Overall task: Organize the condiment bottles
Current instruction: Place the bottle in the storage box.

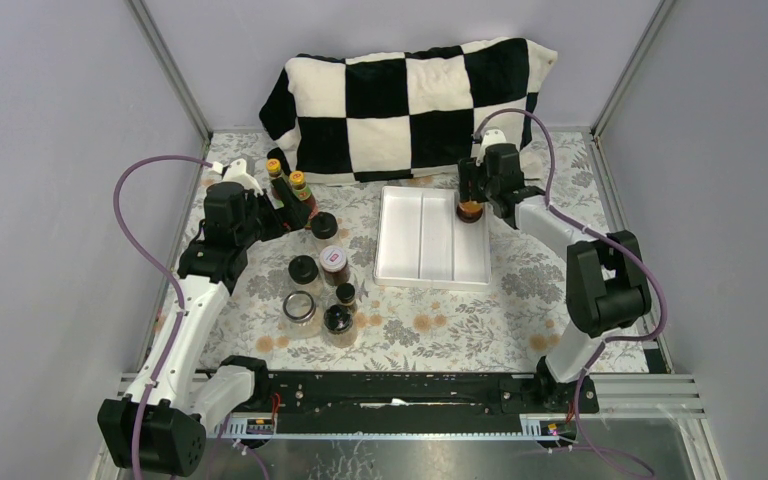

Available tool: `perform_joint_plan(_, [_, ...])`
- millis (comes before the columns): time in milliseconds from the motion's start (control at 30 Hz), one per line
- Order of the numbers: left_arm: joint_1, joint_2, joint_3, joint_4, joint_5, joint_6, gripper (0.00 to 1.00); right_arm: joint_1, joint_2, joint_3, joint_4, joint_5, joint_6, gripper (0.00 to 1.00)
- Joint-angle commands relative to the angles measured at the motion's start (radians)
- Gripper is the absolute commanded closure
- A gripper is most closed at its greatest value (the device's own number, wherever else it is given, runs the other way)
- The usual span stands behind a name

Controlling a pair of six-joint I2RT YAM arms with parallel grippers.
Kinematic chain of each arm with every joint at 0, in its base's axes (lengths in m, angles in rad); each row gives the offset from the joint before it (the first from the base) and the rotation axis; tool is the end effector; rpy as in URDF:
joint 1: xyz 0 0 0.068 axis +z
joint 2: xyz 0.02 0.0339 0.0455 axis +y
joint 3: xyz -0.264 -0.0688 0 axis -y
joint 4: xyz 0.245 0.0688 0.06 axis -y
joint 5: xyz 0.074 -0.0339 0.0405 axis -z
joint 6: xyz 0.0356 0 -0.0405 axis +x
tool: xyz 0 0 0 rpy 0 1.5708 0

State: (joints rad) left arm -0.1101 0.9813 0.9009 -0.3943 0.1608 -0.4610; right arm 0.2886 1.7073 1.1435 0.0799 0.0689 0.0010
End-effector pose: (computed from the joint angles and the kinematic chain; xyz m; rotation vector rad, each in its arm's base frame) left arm 0.2174 -0.0298 0.3232 -0.2619 2.0625 -0.5176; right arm 0.3765 0.1092 0.2439 -0.2521 2.0397 0.1090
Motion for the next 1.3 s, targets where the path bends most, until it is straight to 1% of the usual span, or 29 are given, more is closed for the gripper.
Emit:
perform_joint_plan(0, [0.004,-0.006,-0.007,0.043,-0.005,0.004,0.01,-0.001,0.012,0.082,0.142,0.031,0.003,0.65])
perform_joint_plan(567, [0.004,-0.009,-0.003,0.037,-0.021,0.01,0.01,-0.001,0.092,0.128,0.168,0.055,0.004,0.68])
perform_joint_plan(733, [0.004,-0.005,-0.004,0.039,-0.019,0.01,0.01,-0.002,0.085,0.107,0.175,0.052,0.003,0.68])
perform_joint_plan(767, [0.005,-0.006,-0.003,0.039,-0.018,0.009,0.01,-0.002,0.083,0.103,0.173,0.058,0.003,0.65])
perform_joint_plan(800, [0.004,-0.006,-0.003,0.039,-0.018,0.009,0.01,-0.002,0.08,0.1,0.171,0.06,0.005,0.56])
perform_joint_plan(867, [0.004,-0.006,-0.003,0.039,-0.017,0.009,0.01,-0.001,0.068,0.09,0.17,0.07,0.01,0.48])
perform_joint_plan(900, [0.004,-0.007,-0.003,0.038,-0.016,0.008,0.01,0.0,0.063,0.085,0.17,0.071,0.014,0.39])
perform_joint_plan(933, [0.004,-0.006,-0.003,0.038,-0.017,0.007,0.01,0.0,0.056,0.08,0.17,0.07,0.014,0.34])
perform_joint_plan(967, [0.004,-0.007,-0.003,0.037,-0.017,0.007,0.01,0.0,0.048,0.073,0.172,0.071,0.015,0.33])
perform_joint_plan(1033, [0.004,-0.008,-0.004,0.036,-0.018,0.006,0.01,-0.001,0.035,0.064,0.169,0.079,0.018,0.24])
perform_joint_plan(1100, [0.004,-0.008,-0.005,0.035,-0.019,0.005,0.01,-0.001,0.023,0.063,0.155,0.088,0.023,0.2])
perform_joint_plan(1233, [0.004,-0.011,-0.003,0.035,-0.019,0.004,0.01,0.0,-0.018,0.042,0.134,0.109,0.056,0.01])
perform_joint_plan(1267, [0.004,-0.014,-0.003,0.036,-0.022,0.005,0.01,0.0,-0.033,0.034,0.126,0.114,0.066,0.0])
